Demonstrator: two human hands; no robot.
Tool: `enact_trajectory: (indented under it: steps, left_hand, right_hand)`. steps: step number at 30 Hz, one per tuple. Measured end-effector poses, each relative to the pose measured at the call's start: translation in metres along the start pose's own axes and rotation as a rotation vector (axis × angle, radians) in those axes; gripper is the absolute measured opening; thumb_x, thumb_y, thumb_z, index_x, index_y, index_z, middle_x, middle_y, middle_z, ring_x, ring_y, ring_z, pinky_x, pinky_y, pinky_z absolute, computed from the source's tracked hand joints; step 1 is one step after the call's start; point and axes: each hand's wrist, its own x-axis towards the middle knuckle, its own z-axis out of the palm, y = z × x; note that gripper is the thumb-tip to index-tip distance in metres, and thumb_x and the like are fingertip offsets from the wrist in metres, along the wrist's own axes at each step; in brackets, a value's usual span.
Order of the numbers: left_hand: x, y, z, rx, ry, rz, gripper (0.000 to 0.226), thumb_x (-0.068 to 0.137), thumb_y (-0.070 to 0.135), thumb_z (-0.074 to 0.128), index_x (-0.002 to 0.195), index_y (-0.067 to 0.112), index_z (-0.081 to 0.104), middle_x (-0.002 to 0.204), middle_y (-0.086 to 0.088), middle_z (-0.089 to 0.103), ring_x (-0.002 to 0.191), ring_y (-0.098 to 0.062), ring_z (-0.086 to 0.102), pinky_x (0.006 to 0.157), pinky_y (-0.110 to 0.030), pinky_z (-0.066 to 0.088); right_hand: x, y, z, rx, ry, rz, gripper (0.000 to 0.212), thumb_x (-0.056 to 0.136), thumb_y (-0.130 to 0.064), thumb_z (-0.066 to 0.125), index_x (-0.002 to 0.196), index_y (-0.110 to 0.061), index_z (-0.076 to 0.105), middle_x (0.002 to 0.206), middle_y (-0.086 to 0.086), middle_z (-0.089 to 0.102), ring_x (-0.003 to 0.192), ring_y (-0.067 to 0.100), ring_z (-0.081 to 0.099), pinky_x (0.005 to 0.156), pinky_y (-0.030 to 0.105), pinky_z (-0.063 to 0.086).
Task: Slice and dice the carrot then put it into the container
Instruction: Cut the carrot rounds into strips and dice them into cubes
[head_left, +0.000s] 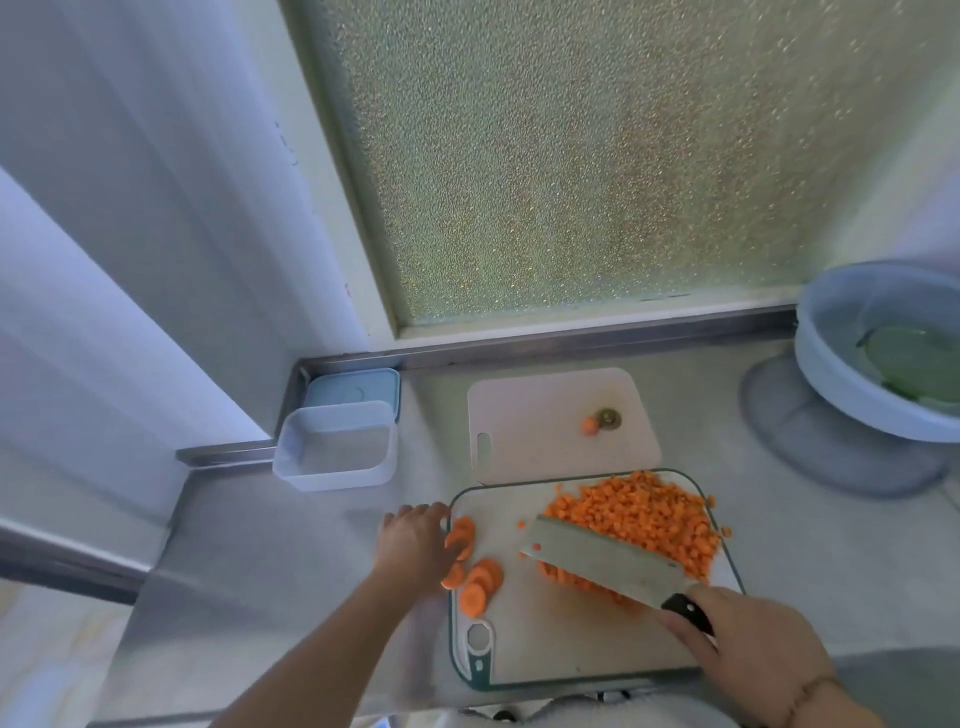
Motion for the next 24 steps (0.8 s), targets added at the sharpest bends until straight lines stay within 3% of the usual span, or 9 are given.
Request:
enact_trajectory:
  steps: [2,5,9,11,14,16,18,21,24]
  left_hand:
    - [-0.001,0.006,0.002,-0.064,0.004,-0.013,0.031,0.096,0.042,0.057,0.125,0.033,0.061,0.114,0.009,0.068,0.114,-0.016,0.057,0.095,-0.027,0.038]
    - [-0.004,0.015,0.004,-0.166,0.038,-0.027,0.024,0.091,0.03,0.065,0.115,0.029,0.069,0.105,0.005,0.069,0.105,-0.019,0.059,0.089,-0.028,0.04]
    - [-0.017,0.027,0.01,-0.545,0.173,-0.084,0.013,0.083,0.006,0.073,0.09,0.017,0.074,0.078,0.011,0.056,0.069,-0.009,0.055,0.07,-0.027,0.044]
    - [-0.033,0.04,0.012,-0.649,0.194,-0.097,0.014,0.083,0.005,0.073,0.09,0.016,0.074,0.077,0.014,0.057,0.069,-0.001,0.055,0.068,-0.024,0.046]
    - [-0.062,0.064,0.025,-0.751,0.153,0.0,0.018,0.081,0.005,0.069,0.091,0.021,0.072,0.084,0.012,0.061,0.076,0.002,0.058,0.07,-0.009,0.042]
    - [-0.077,0.078,0.041,-0.811,0.148,-0.011,0.024,0.076,0.009,0.066,0.085,0.031,0.069,0.085,0.008,0.062,0.079,0.002,0.058,0.07,-0.005,0.039]
    - [-0.086,0.087,0.057,-0.833,0.187,-0.083,0.028,0.071,0.015,0.065,0.092,0.033,0.064,0.08,0.011,0.06,0.077,0.002,0.059,0.067,-0.006,0.039]
    - [-0.096,0.094,0.078,-0.74,0.249,-0.117,0.036,0.069,0.019,0.067,0.1,0.035,0.059,0.081,0.022,0.057,0.073,-0.001,0.057,0.065,-0.016,0.042]
    - [-0.105,0.102,0.09,-0.631,0.365,-0.04,0.021,0.076,0.022,0.068,0.093,0.032,0.061,0.093,0.019,0.057,0.074,-0.013,0.058,0.069,-0.025,0.045]
  right_hand:
    - [0.001,0.0,-0.002,0.002,-0.038,0.011,0.072,0.071,-0.081,-0.005,0.099,-0.04,0.047,0.077,-0.015,0.053,0.074,0.006,0.061,0.062,0.019,0.047]
    - [0.002,0.001,-0.005,0.03,-0.052,0.03,0.078,0.062,-0.083,-0.011,0.092,-0.039,0.046,0.072,-0.012,0.052,0.066,0.007,0.053,0.054,0.019,0.039]
    - [0.008,0.004,-0.006,0.319,-0.203,0.094,0.082,0.06,-0.091,-0.001,0.074,-0.028,0.051,0.057,-0.005,0.051,0.055,0.005,0.05,0.052,0.018,0.037]
    - [0.011,-0.001,-0.012,0.435,-0.319,0.111,0.069,0.066,-0.091,0.018,0.061,-0.027,0.045,0.053,-0.004,0.049,0.053,0.004,0.049,0.053,0.017,0.035]
    - [0.014,-0.009,-0.017,0.54,-0.468,0.106,0.04,0.089,-0.062,0.046,0.065,-0.03,0.046,0.06,-0.007,0.046,0.053,-0.002,0.047,0.054,0.016,0.032]
    - [0.018,-0.01,-0.014,0.549,-0.569,0.096,0.043,0.089,-0.062,0.046,0.069,-0.025,0.049,0.062,-0.006,0.047,0.054,-0.002,0.046,0.053,0.017,0.029]
    - [0.021,-0.008,-0.007,0.56,-0.659,0.107,0.056,0.078,-0.075,0.042,0.071,-0.022,0.058,0.064,-0.006,0.056,0.063,0.001,0.054,0.058,0.02,0.032]
    - [0.023,0.001,0.005,0.593,-0.724,0.16,0.079,0.072,-0.085,0.038,0.094,-0.018,0.073,0.098,-0.005,0.074,0.096,0.001,0.064,0.078,0.016,0.041]
    - [0.027,0.008,0.005,0.53,-0.756,0.142,0.063,0.085,-0.074,0.036,0.076,-0.019,0.066,0.082,-0.006,0.067,0.081,0.004,0.06,0.073,0.018,0.042]
